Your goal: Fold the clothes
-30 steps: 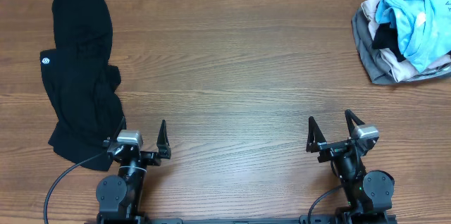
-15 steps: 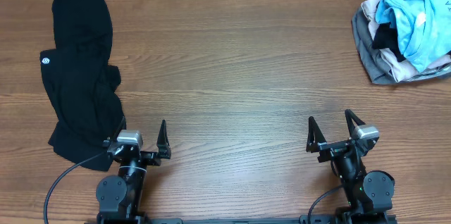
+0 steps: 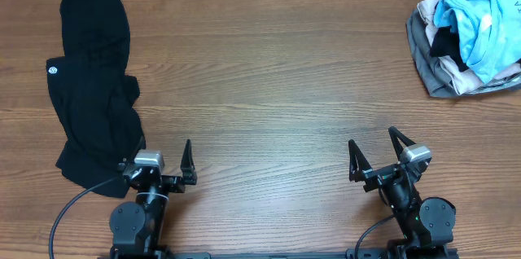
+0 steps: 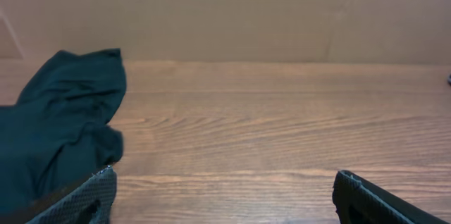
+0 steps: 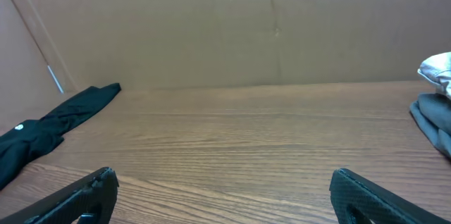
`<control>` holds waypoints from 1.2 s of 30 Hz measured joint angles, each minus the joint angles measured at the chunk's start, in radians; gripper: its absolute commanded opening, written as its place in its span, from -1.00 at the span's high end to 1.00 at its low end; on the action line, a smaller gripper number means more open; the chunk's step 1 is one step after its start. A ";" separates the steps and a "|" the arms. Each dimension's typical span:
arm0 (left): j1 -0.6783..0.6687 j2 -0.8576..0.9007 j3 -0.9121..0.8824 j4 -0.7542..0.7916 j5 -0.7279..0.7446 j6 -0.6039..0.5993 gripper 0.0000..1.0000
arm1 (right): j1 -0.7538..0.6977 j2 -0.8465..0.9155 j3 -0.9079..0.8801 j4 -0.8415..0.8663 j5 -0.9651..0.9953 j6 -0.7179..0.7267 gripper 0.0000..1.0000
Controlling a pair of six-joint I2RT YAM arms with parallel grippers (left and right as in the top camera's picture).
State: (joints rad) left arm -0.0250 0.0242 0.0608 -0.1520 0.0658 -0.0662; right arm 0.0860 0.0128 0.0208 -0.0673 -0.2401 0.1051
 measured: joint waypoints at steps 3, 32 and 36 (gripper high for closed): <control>0.000 0.042 0.050 -0.019 -0.011 0.000 -1.00 | 0.000 0.000 0.022 -0.013 -0.001 0.000 -1.00; 0.000 0.941 0.904 -0.515 0.126 0.020 -1.00 | 0.000 0.542 0.571 -0.306 -0.039 0.006 -1.00; 0.000 1.045 1.017 -0.604 0.130 0.058 -1.00 | 0.000 0.721 0.690 -0.387 -0.068 0.006 -1.00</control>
State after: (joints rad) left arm -0.0250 1.0691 1.0779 -0.7563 0.1955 -0.0086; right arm 0.0860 0.7334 0.7105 -0.4545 -0.3080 0.1112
